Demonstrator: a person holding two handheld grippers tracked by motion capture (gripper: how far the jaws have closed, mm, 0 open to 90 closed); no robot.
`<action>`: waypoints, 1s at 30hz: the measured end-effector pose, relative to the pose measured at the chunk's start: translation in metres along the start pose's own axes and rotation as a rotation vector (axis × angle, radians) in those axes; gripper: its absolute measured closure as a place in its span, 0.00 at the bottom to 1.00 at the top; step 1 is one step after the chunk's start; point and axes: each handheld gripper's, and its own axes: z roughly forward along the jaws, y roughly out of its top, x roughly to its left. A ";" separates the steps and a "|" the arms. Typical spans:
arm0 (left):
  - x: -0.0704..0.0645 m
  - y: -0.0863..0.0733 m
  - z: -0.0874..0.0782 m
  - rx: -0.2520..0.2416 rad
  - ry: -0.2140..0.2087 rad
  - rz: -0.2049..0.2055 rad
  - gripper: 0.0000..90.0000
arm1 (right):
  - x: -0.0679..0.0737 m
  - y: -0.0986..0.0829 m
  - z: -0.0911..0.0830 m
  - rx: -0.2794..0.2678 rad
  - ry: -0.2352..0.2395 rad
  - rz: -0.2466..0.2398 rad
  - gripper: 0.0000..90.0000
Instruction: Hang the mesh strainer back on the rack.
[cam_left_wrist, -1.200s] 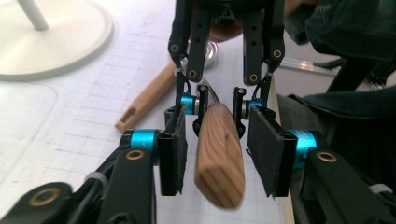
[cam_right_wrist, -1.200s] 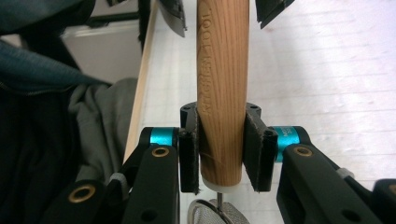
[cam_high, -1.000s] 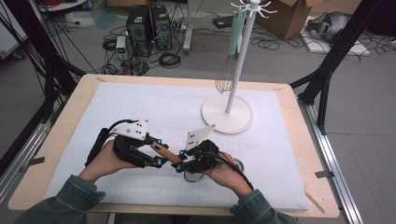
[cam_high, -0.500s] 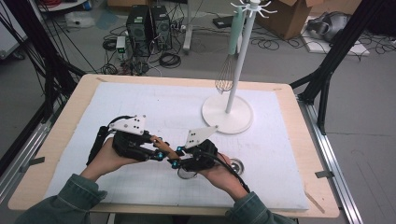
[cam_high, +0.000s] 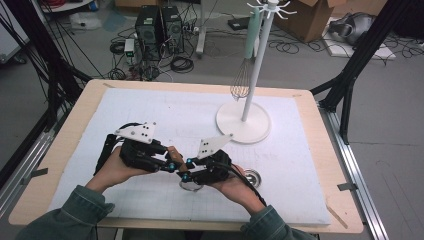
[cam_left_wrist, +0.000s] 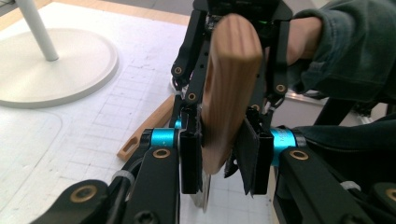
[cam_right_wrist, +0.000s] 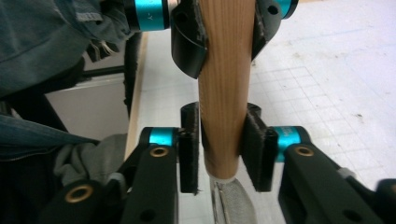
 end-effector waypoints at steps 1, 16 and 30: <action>0.000 0.001 0.000 0.005 0.001 0.005 0.80 | 0.000 0.000 0.001 -0.004 0.000 -0.003 0.78; -0.001 0.001 -0.005 -0.018 0.059 0.000 0.66 | -0.005 0.000 -0.007 -0.052 0.002 0.042 0.80; 0.001 -0.015 -0.020 -0.020 0.180 -0.026 0.47 | -0.022 -0.007 -0.042 -0.112 -0.049 0.114 0.80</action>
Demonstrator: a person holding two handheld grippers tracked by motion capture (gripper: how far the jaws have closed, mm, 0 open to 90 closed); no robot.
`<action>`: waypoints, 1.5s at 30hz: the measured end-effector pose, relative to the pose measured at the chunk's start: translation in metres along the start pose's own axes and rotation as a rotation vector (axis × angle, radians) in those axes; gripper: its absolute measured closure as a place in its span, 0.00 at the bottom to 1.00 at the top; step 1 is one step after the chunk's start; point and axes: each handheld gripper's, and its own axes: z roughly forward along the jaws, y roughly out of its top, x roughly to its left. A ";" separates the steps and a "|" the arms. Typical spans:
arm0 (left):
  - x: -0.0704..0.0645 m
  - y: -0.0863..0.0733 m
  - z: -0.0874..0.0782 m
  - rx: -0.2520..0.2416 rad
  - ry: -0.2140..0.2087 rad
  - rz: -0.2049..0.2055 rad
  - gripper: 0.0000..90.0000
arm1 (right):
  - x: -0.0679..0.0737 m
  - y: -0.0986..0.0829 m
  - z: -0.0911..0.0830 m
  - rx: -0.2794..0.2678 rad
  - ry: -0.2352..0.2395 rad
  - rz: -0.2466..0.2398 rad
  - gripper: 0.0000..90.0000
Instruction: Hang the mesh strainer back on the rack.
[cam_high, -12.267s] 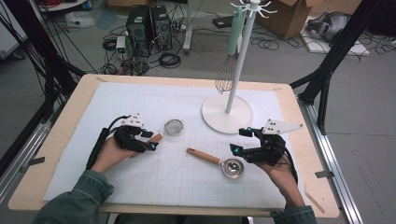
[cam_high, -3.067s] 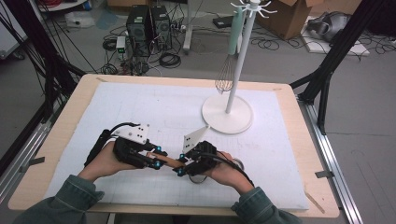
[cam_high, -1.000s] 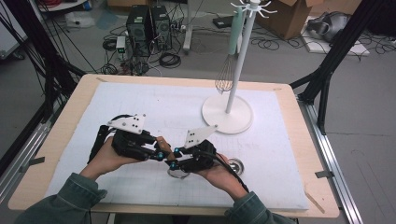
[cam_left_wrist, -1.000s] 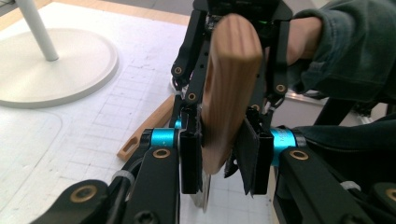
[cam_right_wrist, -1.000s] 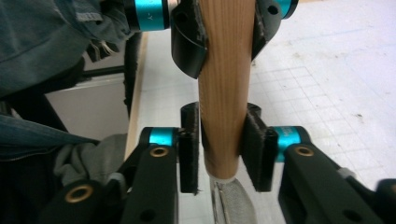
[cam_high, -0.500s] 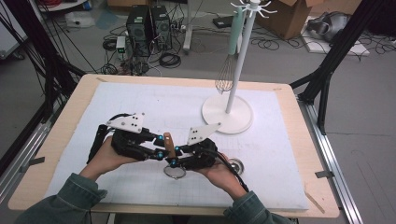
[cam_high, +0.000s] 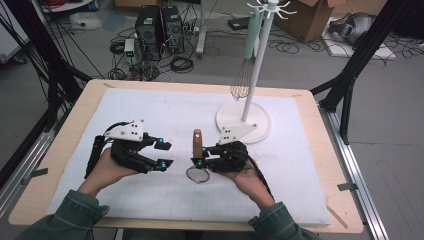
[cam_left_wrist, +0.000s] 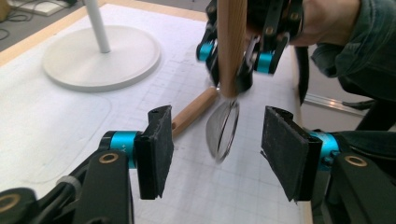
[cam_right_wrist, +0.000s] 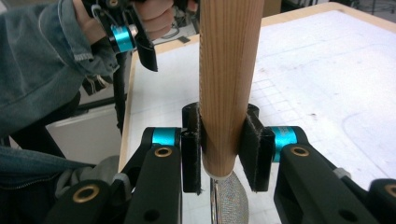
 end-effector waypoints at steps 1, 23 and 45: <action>0.001 -0.001 -0.001 0.001 0.010 -0.004 0.46 | -0.001 0.000 -0.002 -0.001 -0.003 0.008 0.80; 0.014 -0.040 -0.019 -0.001 0.189 -0.078 0.31 | -0.033 0.020 -0.065 -0.045 -0.083 0.045 0.80; 0.019 -0.054 -0.032 0.002 0.279 -0.103 0.21 | -0.066 0.079 -0.120 -0.052 -0.163 0.025 0.80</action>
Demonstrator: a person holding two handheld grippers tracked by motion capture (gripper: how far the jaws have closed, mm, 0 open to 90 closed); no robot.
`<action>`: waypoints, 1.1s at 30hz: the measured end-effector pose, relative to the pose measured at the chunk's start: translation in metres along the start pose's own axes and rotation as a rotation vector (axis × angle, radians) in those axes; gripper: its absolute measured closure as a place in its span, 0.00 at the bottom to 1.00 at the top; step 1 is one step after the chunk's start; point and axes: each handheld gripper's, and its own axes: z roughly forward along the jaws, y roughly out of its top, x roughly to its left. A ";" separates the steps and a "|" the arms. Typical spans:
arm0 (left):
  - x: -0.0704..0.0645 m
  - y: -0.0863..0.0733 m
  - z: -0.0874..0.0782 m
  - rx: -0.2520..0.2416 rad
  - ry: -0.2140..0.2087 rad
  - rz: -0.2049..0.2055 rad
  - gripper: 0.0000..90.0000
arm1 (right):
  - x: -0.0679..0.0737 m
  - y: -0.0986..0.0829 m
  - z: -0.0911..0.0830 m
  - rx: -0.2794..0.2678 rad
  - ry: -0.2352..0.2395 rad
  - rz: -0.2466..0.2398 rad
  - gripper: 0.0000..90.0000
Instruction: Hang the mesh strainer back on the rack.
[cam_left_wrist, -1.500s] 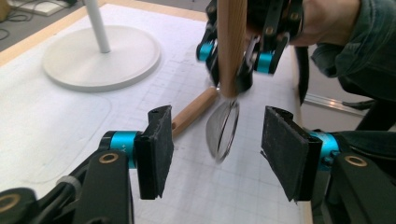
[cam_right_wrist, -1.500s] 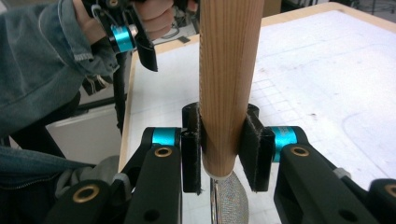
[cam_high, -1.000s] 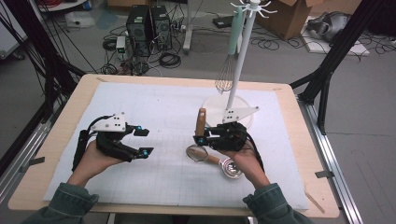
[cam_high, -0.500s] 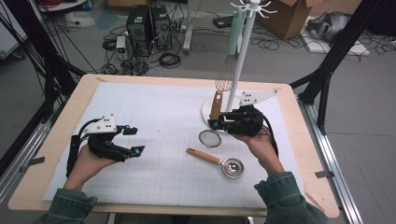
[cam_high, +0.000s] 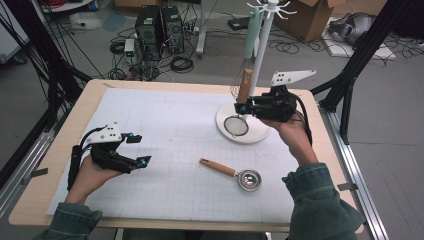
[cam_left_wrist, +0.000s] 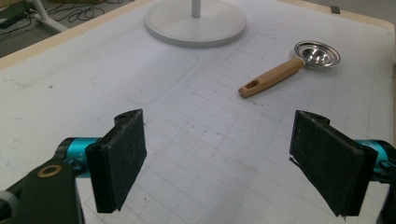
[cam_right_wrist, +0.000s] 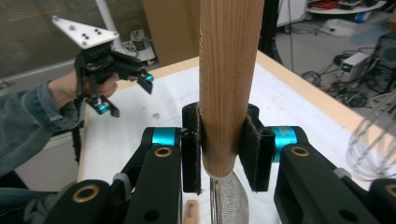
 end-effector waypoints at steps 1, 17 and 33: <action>0.000 0.000 0.000 0.003 0.005 -0.001 0.21 | -0.003 0.004 -0.001 -0.001 -0.003 -0.006 0.80; 0.004 -0.004 -0.003 0.014 0.026 -0.015 0.18 | -0.026 0.034 -0.018 -0.014 -0.043 0.010 0.80; 0.006 -0.005 -0.004 0.018 0.047 -0.021 0.12 | -0.041 0.070 -0.035 -0.004 -0.078 0.033 0.80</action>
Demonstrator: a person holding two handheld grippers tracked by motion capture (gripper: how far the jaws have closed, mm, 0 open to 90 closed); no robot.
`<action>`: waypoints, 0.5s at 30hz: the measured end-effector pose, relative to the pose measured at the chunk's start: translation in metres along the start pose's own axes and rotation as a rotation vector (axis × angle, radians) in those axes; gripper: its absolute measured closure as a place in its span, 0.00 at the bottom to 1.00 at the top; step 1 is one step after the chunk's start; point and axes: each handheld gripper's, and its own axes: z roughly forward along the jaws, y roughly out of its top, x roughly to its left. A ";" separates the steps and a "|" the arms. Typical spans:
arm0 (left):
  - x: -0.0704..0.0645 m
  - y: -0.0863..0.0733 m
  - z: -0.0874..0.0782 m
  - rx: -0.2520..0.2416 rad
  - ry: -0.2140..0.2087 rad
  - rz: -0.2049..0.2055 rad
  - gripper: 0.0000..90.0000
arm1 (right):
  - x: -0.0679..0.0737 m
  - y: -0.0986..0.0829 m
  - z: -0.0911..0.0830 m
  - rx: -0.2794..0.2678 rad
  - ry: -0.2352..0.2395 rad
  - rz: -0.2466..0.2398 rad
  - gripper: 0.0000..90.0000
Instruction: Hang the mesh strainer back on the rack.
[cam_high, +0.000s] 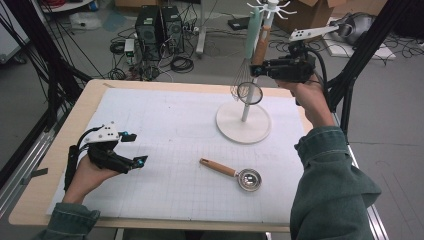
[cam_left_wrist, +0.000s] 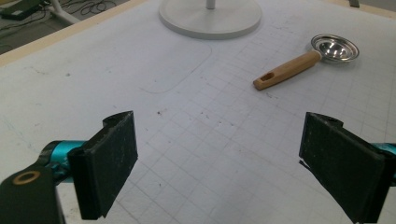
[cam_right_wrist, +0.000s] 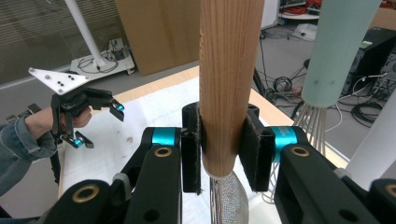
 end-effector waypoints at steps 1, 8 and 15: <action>0.000 0.000 0.000 -0.003 -0.003 -0.001 0.12 | -0.001 0.002 0.000 -0.001 0.002 0.004 0.80; 0.000 -0.001 0.000 -0.004 0.009 -0.003 0.08 | -0.007 0.017 0.000 -0.009 0.000 0.021 0.80; 0.003 -0.002 -0.004 -0.006 0.018 -0.007 0.07 | -0.017 0.019 0.001 -0.002 -0.018 0.049 0.80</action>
